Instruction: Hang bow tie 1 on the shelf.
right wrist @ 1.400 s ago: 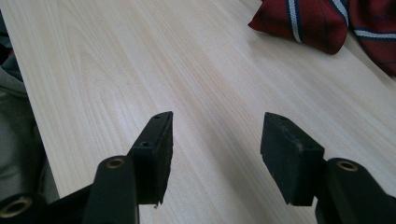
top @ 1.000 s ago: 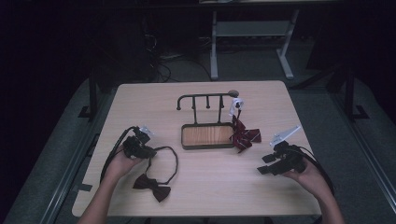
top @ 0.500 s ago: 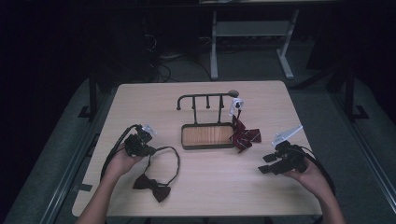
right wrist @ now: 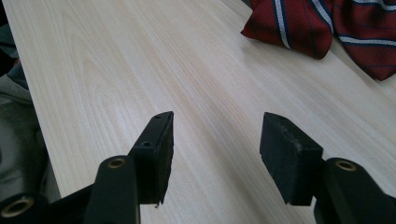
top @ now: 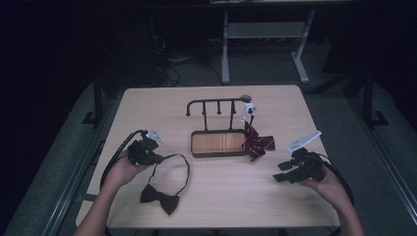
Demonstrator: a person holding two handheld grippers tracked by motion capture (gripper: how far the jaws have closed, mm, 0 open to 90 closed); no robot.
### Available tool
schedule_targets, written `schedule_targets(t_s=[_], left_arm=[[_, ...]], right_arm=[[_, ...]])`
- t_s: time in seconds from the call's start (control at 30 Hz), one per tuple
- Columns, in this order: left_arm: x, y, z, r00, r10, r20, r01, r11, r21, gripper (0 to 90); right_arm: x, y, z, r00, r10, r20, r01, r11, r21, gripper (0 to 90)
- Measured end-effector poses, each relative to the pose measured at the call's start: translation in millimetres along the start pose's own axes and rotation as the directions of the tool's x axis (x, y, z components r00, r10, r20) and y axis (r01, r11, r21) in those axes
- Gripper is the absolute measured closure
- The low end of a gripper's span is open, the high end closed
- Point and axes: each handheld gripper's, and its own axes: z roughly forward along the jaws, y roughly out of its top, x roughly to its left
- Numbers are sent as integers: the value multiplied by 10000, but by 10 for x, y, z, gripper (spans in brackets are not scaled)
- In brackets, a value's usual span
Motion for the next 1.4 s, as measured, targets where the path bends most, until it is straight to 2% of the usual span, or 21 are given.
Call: schedule_targets(t_s=[0.2, 0.43, 0.67, 0.93, 1.23, 1.4], left_arm=[[-30, -4, -106, 9996, 296, 25, -296, 9995, -115, 900], [-63, 0, -227, 9990, 383, 251, -376, 9989, -272, 900], [-117, 8, -350, 9977, 554, 383, -538, 9977, -417, 900], [-164, 57, -503, 9948, 919, 438, -884, 9933, -745, 900], [-250, 114, -678, 9919, 1252, 233, -1226, 9883, -911, 900], [-294, 139, -759, 9894, 1408, 361, -1364, 9851, -1049, 900]], right_arm=[[-8, -4, -5, 10000, -4, 9, 4, 10000, -29, 447], [-20, -18, -1, 9999, 106, -7, -106, 9999, -1, 446], [-8, -18, 3, 10000, -7, 23, 7, 10000, -2, 446], [-19, -36, -16, 9998, 123, 182, -122, 9999, -38, 448], [11, -40, -33, 9999, 68, 159, -66, 9999, -90, 448], [-1, -47, -40, 9997, 83, 226, -81, 9999, -71, 448]])
